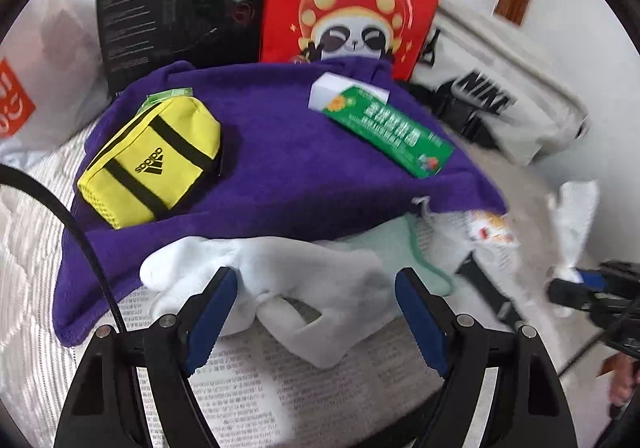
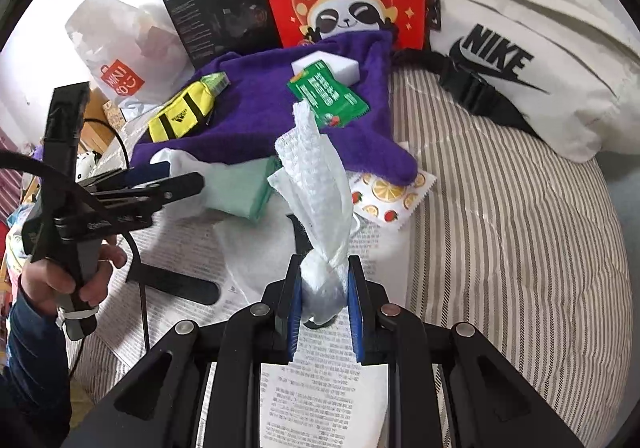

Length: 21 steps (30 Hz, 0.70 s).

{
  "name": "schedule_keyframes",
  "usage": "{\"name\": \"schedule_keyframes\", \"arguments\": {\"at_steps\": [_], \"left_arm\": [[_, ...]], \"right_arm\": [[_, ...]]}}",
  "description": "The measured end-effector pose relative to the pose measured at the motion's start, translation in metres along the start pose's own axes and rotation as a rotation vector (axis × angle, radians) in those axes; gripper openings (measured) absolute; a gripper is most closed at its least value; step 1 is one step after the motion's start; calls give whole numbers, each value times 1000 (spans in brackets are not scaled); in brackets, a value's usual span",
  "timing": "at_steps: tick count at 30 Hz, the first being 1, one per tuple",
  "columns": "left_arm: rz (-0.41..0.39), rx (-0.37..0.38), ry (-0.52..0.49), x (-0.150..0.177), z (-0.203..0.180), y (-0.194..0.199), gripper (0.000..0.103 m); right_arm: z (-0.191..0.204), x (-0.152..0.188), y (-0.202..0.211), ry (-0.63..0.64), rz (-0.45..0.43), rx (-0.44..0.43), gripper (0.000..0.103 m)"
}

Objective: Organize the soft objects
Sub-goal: 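Grasp the white gloves with the left tool while the right tool lifts the wet wipe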

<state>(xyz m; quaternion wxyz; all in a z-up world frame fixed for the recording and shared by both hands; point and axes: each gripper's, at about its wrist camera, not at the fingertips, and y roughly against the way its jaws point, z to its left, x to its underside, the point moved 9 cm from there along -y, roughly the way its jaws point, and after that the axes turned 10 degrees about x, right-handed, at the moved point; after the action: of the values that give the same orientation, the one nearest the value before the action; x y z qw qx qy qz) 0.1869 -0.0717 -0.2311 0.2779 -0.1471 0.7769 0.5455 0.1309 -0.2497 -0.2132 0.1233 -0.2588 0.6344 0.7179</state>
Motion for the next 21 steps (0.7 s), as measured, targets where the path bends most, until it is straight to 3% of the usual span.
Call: {"name": "schedule_keyframes", "arguments": {"at_steps": [4, 7, 9, 10, 12, 14, 21], "left_arm": [[66, -79, -26, 6, 4, -18, 80], [40, -83, -48, 4, 2, -15, 76], [24, -78, -49, 3, 4, -13, 55], [21, -75, -49, 4, 5, -12, 54], [18, -63, -53, 5, 6, -9, 35], [19, -36, -44, 5, 7, -5, 23], [-16, 66, 6, 8, 14, 22, 19]], "right_arm": [[-7, 3, -3, -6, 10, 8, 20], [-10, 4, -3, -12, 10, 10, 20], [-11, 4, -2, -13, 9, 10, 20], [-10, 4, -1, -11, 5, 11, 20], [-9, 4, 0, -11, 2, 9, 20], [-6, 3, 1, -8, -3, 8, 20], [9, -6, 8, -5, -24, -21, 20]]}}
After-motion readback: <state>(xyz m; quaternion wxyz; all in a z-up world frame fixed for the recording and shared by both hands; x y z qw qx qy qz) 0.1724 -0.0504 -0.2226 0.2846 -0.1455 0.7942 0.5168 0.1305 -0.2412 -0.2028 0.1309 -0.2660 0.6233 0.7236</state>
